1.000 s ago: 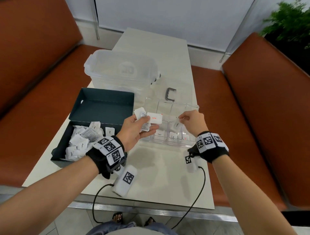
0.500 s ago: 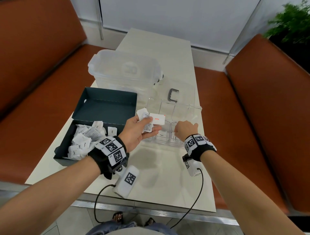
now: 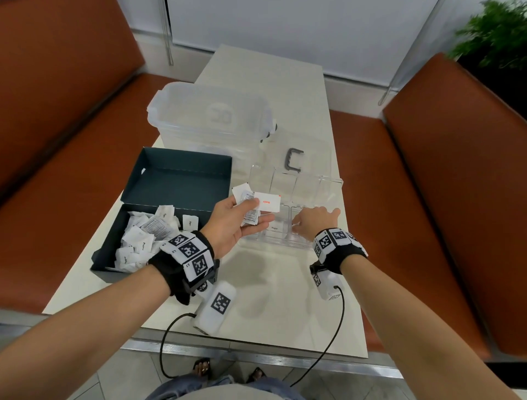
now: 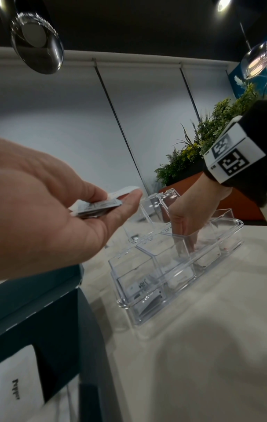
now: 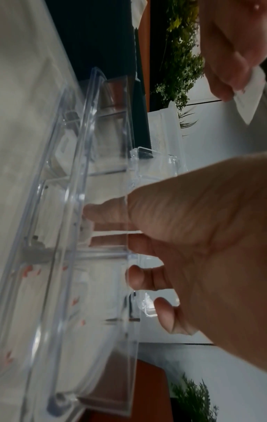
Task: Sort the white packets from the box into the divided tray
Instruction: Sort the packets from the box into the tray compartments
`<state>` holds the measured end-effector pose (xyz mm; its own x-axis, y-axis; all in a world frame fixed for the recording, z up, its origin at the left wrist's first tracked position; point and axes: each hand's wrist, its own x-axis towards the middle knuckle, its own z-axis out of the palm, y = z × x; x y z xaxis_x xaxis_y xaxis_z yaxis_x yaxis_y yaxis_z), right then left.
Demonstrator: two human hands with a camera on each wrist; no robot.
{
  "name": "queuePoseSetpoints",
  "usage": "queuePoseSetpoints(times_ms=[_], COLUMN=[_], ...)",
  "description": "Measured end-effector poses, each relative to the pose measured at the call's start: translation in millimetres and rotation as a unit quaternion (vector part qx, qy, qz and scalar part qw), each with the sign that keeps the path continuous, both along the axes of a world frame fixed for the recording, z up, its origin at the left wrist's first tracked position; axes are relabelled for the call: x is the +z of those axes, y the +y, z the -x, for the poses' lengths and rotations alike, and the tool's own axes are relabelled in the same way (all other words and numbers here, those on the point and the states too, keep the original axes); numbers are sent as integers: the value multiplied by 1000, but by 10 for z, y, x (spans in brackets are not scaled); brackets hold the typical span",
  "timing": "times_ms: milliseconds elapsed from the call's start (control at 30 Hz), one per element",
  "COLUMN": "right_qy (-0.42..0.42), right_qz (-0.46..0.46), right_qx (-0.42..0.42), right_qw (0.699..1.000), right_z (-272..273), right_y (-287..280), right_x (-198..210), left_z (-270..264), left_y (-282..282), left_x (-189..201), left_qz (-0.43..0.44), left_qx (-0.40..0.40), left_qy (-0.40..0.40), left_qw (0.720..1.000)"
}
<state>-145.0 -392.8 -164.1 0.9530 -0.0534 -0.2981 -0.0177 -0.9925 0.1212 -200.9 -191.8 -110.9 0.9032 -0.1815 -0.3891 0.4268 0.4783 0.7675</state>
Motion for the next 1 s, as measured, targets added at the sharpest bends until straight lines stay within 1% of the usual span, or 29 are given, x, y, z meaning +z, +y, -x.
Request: queuePoseSetpoints(times_ms=[133,200,267,300,333,367,400,433,533,600,633,667,700,733,767,800,833,900,933,1000], right_qy=[-5,-22,-88,-128,-154,-162,-161,-151,-99,-95,-103,-116,-131,-149,-168,-186,-200,-214,-206,-158], right_qz=[4,-4,-47,-101,-185,-290,-393,-467,-598,-658,-673,-678,-676,-667,-650,-624,-588,-484,-428,-333], right_qx=[2,1,-2,-6,-15,-28,-43,-56,-106,-155,-173,-182,-185,-183,-182,-180,-177,-162,-152,-130], right_qw=[1000,1000,995,987,971,943,905,869,788,731,712,702,701,707,718,737,764,833,867,921], right_z=[36,66,113,148,190,251,316,379,507,525,517,501,475,443,404,360,315,228,186,119], right_y=[17,8,6,16,36,66,108,152,239,212,173,118,49,-37,-131,-232,-335,-522,-594,-670], right_x=[44,110,218,285,367,455,545,633,768,799,815,835,855,874,890,898,895,860,830,736], left_z=[-3,-3,-7,-9,-13,-18,-21,-30,-46,-55,-63,-73,-89,-106,-124,-140,-157,-186,-195,-203], left_y=[-5,-2,4,5,2,-4,-13,-31,-108,-183,-224,-264,-303,-336,-367,-391,-410,-436,-444,-452], left_x=[-6,-13,-21,-28,-34,-36,-39,-41,-28,-11,-1,10,21,33,47,59,70,79,79,74], left_qz=[2,1,0,-1,-2,-3,-5,-7,-9,-13,-15,-18,-20,-22,-23,-22,-21,-18,-17,-16], left_qx=[-4,-5,-4,-3,-2,-2,-2,-3,-19,-37,-45,-51,-55,-57,-57,-56,-54,-50,-49,-49], left_qy=[1,1,0,0,-1,-3,-5,-7,-16,-22,-25,-27,-29,-31,-32,-34,-35,-37,-38,-37], left_qw=[1000,1000,1000,1000,1000,1000,1000,1000,1000,999,999,998,998,998,998,998,998,998,998,998])
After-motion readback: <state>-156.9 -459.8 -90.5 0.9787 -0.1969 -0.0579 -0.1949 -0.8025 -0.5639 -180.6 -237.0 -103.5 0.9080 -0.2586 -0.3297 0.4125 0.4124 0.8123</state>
